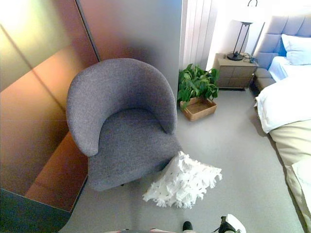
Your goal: Pick up the pillow and put it on the sofa.
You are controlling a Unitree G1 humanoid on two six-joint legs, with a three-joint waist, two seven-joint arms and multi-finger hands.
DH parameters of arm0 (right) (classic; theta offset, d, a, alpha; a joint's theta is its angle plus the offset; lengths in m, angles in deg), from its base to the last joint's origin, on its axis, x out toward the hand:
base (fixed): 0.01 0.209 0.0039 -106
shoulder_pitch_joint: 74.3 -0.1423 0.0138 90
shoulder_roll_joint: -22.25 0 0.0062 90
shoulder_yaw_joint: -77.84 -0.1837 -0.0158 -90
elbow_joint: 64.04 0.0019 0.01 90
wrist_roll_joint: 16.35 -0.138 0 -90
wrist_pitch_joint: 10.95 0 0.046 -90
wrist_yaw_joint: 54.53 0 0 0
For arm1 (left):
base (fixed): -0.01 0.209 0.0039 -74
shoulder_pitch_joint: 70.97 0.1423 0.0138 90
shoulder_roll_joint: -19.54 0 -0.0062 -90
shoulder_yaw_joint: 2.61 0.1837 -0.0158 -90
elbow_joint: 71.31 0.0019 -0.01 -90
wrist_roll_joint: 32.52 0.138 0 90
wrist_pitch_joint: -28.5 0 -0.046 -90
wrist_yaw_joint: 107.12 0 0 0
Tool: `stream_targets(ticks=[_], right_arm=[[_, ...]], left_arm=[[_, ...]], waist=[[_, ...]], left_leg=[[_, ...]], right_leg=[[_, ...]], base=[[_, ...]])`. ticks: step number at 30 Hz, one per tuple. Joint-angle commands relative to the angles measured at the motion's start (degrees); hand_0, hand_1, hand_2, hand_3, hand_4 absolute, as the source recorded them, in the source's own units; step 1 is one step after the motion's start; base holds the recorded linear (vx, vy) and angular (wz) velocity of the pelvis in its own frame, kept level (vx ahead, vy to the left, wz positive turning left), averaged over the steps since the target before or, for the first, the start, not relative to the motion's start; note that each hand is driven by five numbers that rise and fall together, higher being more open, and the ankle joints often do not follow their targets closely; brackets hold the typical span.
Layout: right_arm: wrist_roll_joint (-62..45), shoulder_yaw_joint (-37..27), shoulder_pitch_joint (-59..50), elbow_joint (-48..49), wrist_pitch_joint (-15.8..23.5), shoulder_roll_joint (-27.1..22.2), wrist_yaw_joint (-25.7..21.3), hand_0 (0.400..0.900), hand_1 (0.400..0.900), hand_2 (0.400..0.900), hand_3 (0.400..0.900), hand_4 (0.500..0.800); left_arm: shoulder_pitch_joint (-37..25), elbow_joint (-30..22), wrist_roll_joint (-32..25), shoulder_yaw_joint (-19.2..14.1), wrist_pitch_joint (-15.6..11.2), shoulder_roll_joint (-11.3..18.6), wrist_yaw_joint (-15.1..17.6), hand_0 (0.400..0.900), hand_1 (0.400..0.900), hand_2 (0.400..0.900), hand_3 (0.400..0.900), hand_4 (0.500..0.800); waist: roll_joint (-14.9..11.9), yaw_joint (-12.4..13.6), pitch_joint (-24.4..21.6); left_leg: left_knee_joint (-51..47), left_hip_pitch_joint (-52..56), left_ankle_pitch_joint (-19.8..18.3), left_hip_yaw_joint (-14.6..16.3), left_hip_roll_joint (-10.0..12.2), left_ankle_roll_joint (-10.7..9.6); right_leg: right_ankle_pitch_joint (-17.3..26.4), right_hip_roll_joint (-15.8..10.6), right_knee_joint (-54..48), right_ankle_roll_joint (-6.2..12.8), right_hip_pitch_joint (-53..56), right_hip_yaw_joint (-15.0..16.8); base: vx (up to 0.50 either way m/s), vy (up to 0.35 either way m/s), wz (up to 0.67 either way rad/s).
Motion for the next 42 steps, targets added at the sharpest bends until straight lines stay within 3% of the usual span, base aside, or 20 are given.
stream_targets(ticks=[1, 6, 16, 24, 31, 42], right_arm=[[1.66, 0.55, -4.93, -1.18, 0.26, -2.13, -4.31, 0.9, 0.9, 0.9, 0.9, 0.8], [2.58, 0.04, -4.77, -1.07, 1.11, -2.64, -5.75, 0.9, 0.9, 0.9, 0.9, 0.8], [4.66, 0.44, -6.72, 0.95, 3.23, -5.27, -6.94, 0.9, 0.9, 0.9, 0.9, 0.8], [3.98, 1.58, -11.21, 2.83, 4.99, -8.58, -9.11, 0.9, 0.9, 0.9, 0.9, 0.8], [-0.22, 1.69, -21.07, 4.57, 7.83, -16.27, -8.3, 0.9, 0.9, 0.9, 0.9, 0.8], [-2.96, 2.85, -33.38, 4.09, 10.26, -26.51, -5.05, 0.9, 0.9, 0.9, 0.9, 0.8]], left_arm=[[-2.94, 1.85, -1.71, -0.34, -0.34, 1.28, -1.15, 0.9, 0.9, 0.9, 0.9, 0.8], [-2.49, 1.34, -1.89, -0.27, -0.73, 1.54, -2.84, 0.9, 0.9, 0.9, 0.9, 0.8], [-1.49, 0.92, -2.77, -0.15, 0.07, 2.61, -2.82, 0.9, 0.9, 0.9, 0.9, 0.8], [-2.14, 0.34, -4.72, 0.81, -1.65, 4.05, -2.54, 0.9, 0.9, 0.9, 0.9, 0.8], [-5.56, -1.22, -9.54, 2.3, -1.6, 6.58, -3.43, 0.9, 0.9, 0.9, 0.9, 0.8], [-6.35, -3.19, -15.22, 2.67, -3.42, 8.02, -5.55, 0.9, 0.9, 0.9, 0.9, 0.8]], waist=[[-2.45, 0.06, 2.51], [-2.29, 0.21, 2.77], [-2.17, 1.48, 4.11], [-1.87, 3.45, 7.76], [0.75, 4.98, 14.49], [3.85, 6.79, 20.13]], left_leg=[[0.07, 0.45, -3.84, -2.9, -3.98, 3.87], [0.07, 0.43, -3.77, -2.92, -3.99, 3.86], [0.07, -0.8, -3.32, -3.61, -4.16, 3.75], [0.07, -6.65, -1.46, -5.22, -4.03, 3.49], [0.07, -15.06, 1.93, -8.05, -4.31, 3.2], [0.07, -22.04, 4.36, -9.97, -4.96, 2.18]], right_leg=[[-4.09, 1.74, 0.18, 1.22, 4.37, -2.39], [-3.99, 1.63, 0.18, 1.3, 4.43, -2.67], [-3.62, 1.26, 0.18, 1.47, 3.53, -3.74], [-2.83, 0.94, 0.18, 1.19, -1.2, -5.65], [-3.77, 1.37, 4.99, -0.42, -10.05, -7.49], [-5.48, 1.47, 9.67, -1.57, -17.89, -9.62]], base=[[0.0, 0.0, 0.0], [0.0, 0.0, 0.0], [0.03, -0.035, 0.06], [-0.04, -0.073, 0.16], [-0.14, -0.078, 0.21], [-0.06, -0.01, 0.1]])
